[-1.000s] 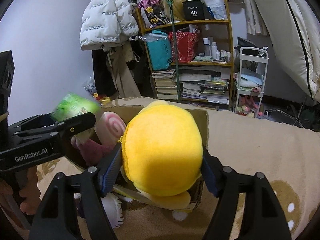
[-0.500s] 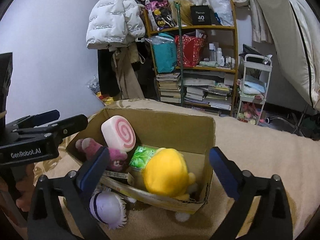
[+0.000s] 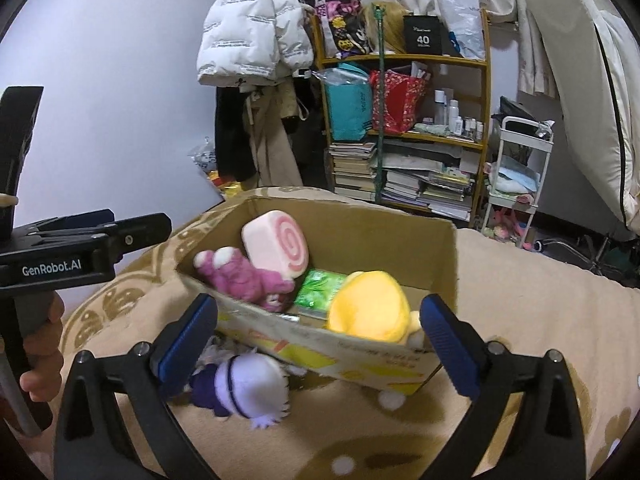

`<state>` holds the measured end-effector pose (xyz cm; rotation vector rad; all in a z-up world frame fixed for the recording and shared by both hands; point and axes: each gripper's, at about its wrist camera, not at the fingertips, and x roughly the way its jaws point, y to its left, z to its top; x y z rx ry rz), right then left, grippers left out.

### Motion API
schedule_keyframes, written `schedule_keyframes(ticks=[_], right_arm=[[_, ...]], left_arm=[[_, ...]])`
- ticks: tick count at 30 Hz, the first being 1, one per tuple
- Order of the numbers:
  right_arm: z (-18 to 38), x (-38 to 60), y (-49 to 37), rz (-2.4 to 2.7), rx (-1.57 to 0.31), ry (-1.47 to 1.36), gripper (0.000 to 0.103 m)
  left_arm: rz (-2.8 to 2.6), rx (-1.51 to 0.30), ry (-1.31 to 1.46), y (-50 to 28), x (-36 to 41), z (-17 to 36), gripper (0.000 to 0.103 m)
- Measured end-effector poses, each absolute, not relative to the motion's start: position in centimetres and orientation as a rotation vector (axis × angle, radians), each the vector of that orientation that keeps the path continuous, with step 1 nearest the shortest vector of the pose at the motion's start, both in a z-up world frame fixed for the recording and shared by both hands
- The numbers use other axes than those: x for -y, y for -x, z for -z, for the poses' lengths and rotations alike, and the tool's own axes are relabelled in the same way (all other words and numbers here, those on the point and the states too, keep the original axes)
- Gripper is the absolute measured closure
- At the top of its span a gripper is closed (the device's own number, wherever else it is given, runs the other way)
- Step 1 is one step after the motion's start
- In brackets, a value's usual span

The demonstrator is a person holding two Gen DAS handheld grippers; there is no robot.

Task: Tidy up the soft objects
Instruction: 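Lower both tools toward the purple-and-white doll and the clear plastic bag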

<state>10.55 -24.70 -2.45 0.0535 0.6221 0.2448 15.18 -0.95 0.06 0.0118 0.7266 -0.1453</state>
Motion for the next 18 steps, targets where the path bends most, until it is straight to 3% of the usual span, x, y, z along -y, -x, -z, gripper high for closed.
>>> schedule_keyframes(ticks=[18], right_arm=[[5.0,22.1,-8.9,-0.239,-0.687,0.002,0.000]], left_arm=[[0.116,-0.871,-0.095,-15.2,0.0,3.5,0.003]])
